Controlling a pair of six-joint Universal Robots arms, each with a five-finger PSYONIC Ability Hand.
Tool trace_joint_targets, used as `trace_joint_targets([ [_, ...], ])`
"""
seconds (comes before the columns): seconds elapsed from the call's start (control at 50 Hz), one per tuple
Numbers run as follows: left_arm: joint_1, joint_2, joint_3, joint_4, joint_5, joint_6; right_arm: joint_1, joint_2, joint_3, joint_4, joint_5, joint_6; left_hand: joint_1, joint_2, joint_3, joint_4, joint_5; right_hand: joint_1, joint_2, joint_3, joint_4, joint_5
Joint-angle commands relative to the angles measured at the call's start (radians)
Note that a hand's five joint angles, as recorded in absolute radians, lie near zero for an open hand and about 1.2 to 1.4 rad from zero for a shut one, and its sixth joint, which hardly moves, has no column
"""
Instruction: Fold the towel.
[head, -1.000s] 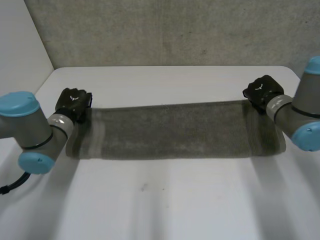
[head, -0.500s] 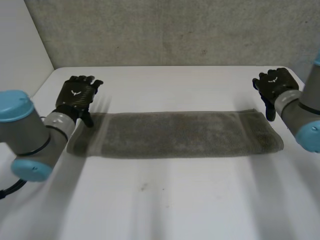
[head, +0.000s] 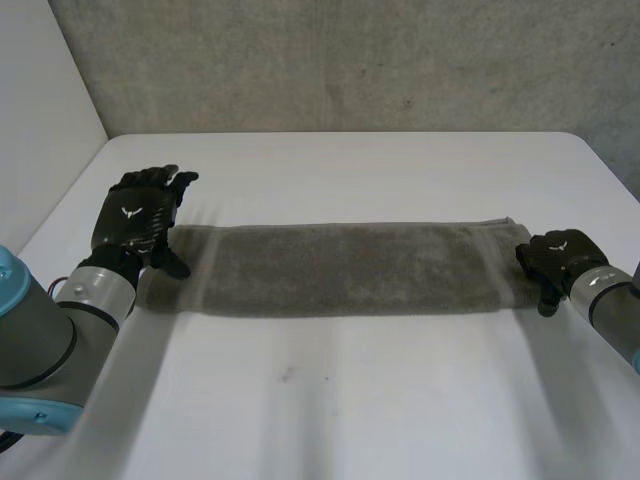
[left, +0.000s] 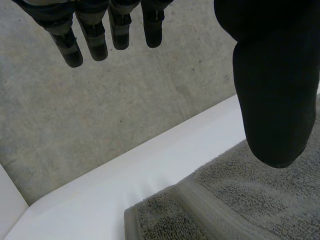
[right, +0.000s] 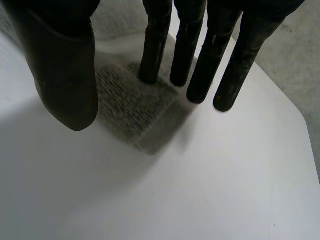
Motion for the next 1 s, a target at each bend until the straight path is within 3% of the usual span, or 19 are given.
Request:
trace_joint_targets([
  [0.02, 0.001, 0.0, -0.011, -0.003, 0.003, 0.003, -0.047, 0.078, -0.063, -0.016, 0.022, -0.01, -0.001, 0.008, 0.007, 0.008, -0.031, 0.666, 0.678, 0.674, 0.675, 0.669],
  [0.2, 0.001, 0.003, -0.02, -0.003, 0.001, 0.001, -0.19, 0.041, -0.106, -0.008, 0.08, -0.056, -0.001, 0.008, 0.007, 0.008, -0.031, 0.668, 0.68, 0.675, 0.677, 0.67],
  [0.28, 0.003, 0.003, -0.021, -0.003, -0.001, 0.0, -0.295, 0.035, -0.163, 0.038, 0.091, -0.221, -0.001, 0.008, 0.007, 0.008, -0.031, 0.668, 0.68, 0.675, 0.677, 0.67],
  [0.36, -0.002, 0.003, -0.023, -0.004, -0.001, 0.001, -0.305, 0.024, -0.211, 0.067, 0.088, -0.301, -0.001, 0.008, 0.007, 0.008, -0.031, 0.668, 0.68, 0.675, 0.677, 0.67],
  [0.46, -0.006, 0.006, -0.025, -0.004, -0.002, 0.001, -0.17, -0.042, -0.281, 0.08, 0.088, -0.244, -0.001, 0.008, 0.007, 0.008, -0.031, 0.668, 0.68, 0.675, 0.677, 0.67],
  [0.5, -0.006, 0.009, -0.025, -0.004, -0.002, 0.001, 0.001, -0.069, -0.315, 0.073, 0.079, -0.18, -0.001, 0.008, 0.007, 0.008, -0.031, 0.668, 0.68, 0.675, 0.677, 0.67],
  [0.52, -0.008, 0.012, -0.025, -0.004, -0.002, 0.001, 0.002, -0.07, -0.315, 0.073, 0.079, -0.18, -0.001, 0.008, 0.007, 0.008, -0.031, 0.668, 0.68, 0.675, 0.677, 0.67],
  [0.56, -0.008, 0.015, -0.025, -0.004, -0.002, 0.001, 0.191, -0.068, -0.341, 0.063, 0.082, -0.162, -0.001, 0.008, 0.007, 0.008, -0.031, 0.668, 0.68, 0.675, 0.677, 0.67],
  [0.58, -0.008, 0.015, -0.025, -0.004, -0.002, 0.001, 0.192, -0.068, -0.341, 0.063, 0.082, -0.162, -0.001, 0.008, 0.007, 0.008, -0.031, 0.668, 0.68, 0.675, 0.677, 0.67],
  [0.6, -0.008, 0.015, -0.025, -0.004, -0.002, 0.001, 0.287, -0.053, -0.356, 0.058, 0.082, -0.157, -0.001, 0.008, 0.007, 0.008, -0.031, 0.668, 0.68, 0.675, 0.677, 0.67],
  [0.62, -0.008, 0.015, -0.025, -0.004, -0.002, 0.001, 0.288, -0.053, -0.357, 0.058, 0.082, -0.157, -0.001, 0.008, 0.007, 0.008, -0.031, 0.668, 0.68, 0.675, 0.677, 0.67],
  [0.66, -0.006, 0.015, -0.028, -0.004, -0.002, 0.001, 0.469, 0.01, -0.381, 0.047, 0.08, -0.157, -0.001, 0.008, 0.007, 0.008, -0.031, 0.668, 0.68, 0.675, 0.677, 0.67],
  [0.68, -0.006, 0.015, -0.031, -0.003, -0.001, 0.001, 0.47, 0.01, -0.381, 0.047, 0.08, -0.157, -0.001, 0.008, 0.007, 0.008, -0.031, 0.668, 0.68, 0.675, 0.677, 0.67],
  [0.72, -0.006, 0.015, -0.031, -0.003, 0.001, 0.001, 0.617, 0.084, -0.395, 0.043, 0.085, -0.165, -0.001, 0.008, 0.007, 0.008, -0.031, 0.668, 0.68, 0.675, 0.677, 0.67],
  [0.78, -0.006, 0.015, -0.032, -0.003, 0.001, 0.001, 0.723, 0.159, -0.399, 0.032, 0.086, -0.166, -0.001, 0.008, 0.007, 0.008, -0.031, 0.668, 0.68, 0.675, 0.677, 0.67],
  [0.96, -0.009, 0.015, -0.04, -0.001, 0.003, 0.003, 0.792, 0.276, -0.398, -0.003, 0.093, -0.182, -0.001, 0.008, 0.007, 0.008, -0.031, 0.666, 0.678, 0.674, 0.675, 0.668],
  [0.98, -0.009, 0.015, -0.04, -0.001, 0.003, 0.003, 0.792, 0.27, -0.389, -0.003, 0.099, -0.179, -0.001, 0.008, 0.007, 0.008, -0.031, 0.393, 0.405, 0.4, 0.402, 0.395],
  [1.0, -0.009, 0.015, -0.04, -0.001, 0.003, 0.003, 0.792, 0.27, -0.389, -0.003, 0.099, -0.179, -0.001, 0.008, 0.007, 0.008, -0.031, 0.39, 0.402, 0.398, 0.399, 0.392],
])
